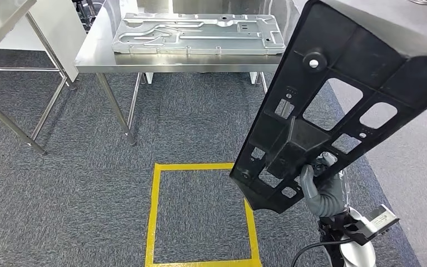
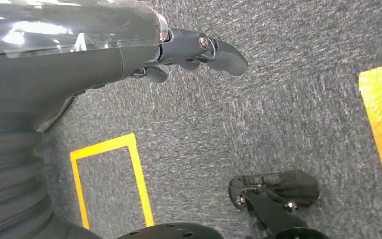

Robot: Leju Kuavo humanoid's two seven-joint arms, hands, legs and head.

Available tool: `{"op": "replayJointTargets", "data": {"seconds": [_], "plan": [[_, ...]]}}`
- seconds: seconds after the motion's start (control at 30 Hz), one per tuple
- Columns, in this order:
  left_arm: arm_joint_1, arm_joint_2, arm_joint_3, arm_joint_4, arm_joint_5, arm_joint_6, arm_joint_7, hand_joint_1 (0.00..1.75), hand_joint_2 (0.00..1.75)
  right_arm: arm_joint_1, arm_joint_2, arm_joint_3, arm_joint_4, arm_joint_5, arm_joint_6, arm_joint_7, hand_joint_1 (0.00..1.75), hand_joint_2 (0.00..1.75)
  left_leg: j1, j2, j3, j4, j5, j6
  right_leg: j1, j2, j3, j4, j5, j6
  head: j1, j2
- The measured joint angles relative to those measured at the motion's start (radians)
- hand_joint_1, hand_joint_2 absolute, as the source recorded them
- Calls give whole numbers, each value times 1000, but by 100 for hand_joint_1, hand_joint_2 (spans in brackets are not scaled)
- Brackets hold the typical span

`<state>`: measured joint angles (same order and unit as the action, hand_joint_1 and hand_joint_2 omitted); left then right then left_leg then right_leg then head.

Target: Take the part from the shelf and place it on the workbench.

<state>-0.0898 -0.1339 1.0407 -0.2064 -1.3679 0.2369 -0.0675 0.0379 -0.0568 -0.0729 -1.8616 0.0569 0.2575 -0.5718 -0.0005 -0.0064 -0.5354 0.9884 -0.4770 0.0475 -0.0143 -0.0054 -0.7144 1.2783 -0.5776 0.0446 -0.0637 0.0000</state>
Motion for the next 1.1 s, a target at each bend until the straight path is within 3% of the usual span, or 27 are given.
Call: {"op": "replayJointTargets", "data": {"seconds": [0.03,0.07,0.13,0.17,0.23,0.37,0.4,0.47,0.5,0.53,0.57,0.63,0.67,0.7,0.8,0.87,0.9,1.0,1.03,1.07,1.1], "plan": [[1,0,0,0,-2,0,0,0,175,2,0,0,0,1,-3,0,175,175,-1,-1,2,0,-3,0,0,0,-13,16,7,0,0,0],[2,0,0,0,-3,0,0,0,175,3,0,0,0,2,-5,0,175,175,-1,-1,7,0,-6,-1,0,0,-6,-9,35,-1,0,0],[2,-2,0,0,-4,0,0,0,175,3,0,0,-1,3,-6,0,175,175,-1,-3,19,0,-16,-5,2,1,57,-147,111,-9,0,0],[2,-3,0,0,-4,0,0,0,175,3,0,0,-2,3,-6,0,175,175,-2,-3,23,1,-21,-9,4,1,89,-212,134,-14,0,0],[1,-4,0,0,-4,1,1,0,175,3,0,0,-5,5,-6,0,175,175,-4,-3,26,1,-30,-19,10,2,119,-272,141,-23,0,0],[-2,-4,0,0,-3,2,4,0,175,4,0,0,-10,6,-6,0,175,175,-5,0,26,25,-55,-41,4,4,135,-286,129,-44,0,0],[-2,-3,0,0,-2,3,4,0,175,4,1,0,-12,6,-6,0,175,175,-4,0,5,72,-76,-47,1,3,143,-289,125,-48,0,0],[-6,-3,0,0,2,3,3,0,175,4,2,0,-13,6,-6,0,175,175,0,1,-74,213,-127,-56,1,-1,156,-290,113,-54,0,0],[-10,-3,0,0,5,3,2,0,175,4,3,0,-13,6,-5,0,175,175,2,1,-113,275,-140,-60,1,-2,163,-290,106,-54,0,0],[-14,-3,1,0,6,3,2,0,175,4,4,0,-13,7,-5,0,175,175,3,1,-138,304,-134,-62,1,-3,172,-290,98,-54,0,0],[-15,-3,1,0,7,3,2,0,175,4,4,0,-13,7,-5,1,175,175,5,2,-143,294,-106,-63,1,-3,184,-290,90,-53,0,0],[-12,-3,1,0,8,3,3,0,175,3,5,0,-13,7,-4,1,175,175,7,3,-106,178,-14,-60,-1,-1,212,-290,70,-47,0,0],[-9,-3,1,0,8,3,4,0,175,2,6,0,-13,7,-4,1,175,175,5,4,-83,117,18,-57,1,1,223,-290,61,-42,0,0],[-6,-3,2,0,8,3,4,0,175,1,7,0,-14,8,-4,1,175,175,4,4,-63,70,32,-50,2,3,229,-289,53,-36,0,0],[1,-3,3,0,8,3,6,0,175,-2,8,0,-15,9,-4,2,175,175,0,2,-44,32,11,-24,3,5,232,-286,48,-17,0,0],[3,-3,3,0,8,3,6,0,175,-4,9,1,-16,10,-4,3,175,175,2,-2,-27,22,4,-11,1,4,220,-249,46,-6,0,0],[3,-3,3,0,7,3,6,0,175,-6,9,1,-17,10,-4,3,175,175,4,-3,-16,18,0,-5,0,4,195,-207,37,-3,0,0],[4,-3,3,0,6,3,6,0,175,-8,9,1,-17,10,-5,4,175,175,2,-4,8,14,-20,3,0,4,56,-22,-18,1,0,0],[6,-3,3,0,6,3,6,0,175,-6,9,1,-17,10,-5,4,175,175,0,-5,18,14,-29,3,1,4,18,11,-24,1,0,0],[7,-3,4,0,7,3,6,0,175,-4,10,1,-17,11,-5,4,175,175,-1,-6,32,14,-40,3,1,4,-3,10,-12,0,0,0],[8,-3,4,0,7,3,6,0,175,-3,10,1,-17,11,-4,4,175,175,-2,-7,48,14,-51,2,2,5,-5,-26,21,-3,0,0]]}}
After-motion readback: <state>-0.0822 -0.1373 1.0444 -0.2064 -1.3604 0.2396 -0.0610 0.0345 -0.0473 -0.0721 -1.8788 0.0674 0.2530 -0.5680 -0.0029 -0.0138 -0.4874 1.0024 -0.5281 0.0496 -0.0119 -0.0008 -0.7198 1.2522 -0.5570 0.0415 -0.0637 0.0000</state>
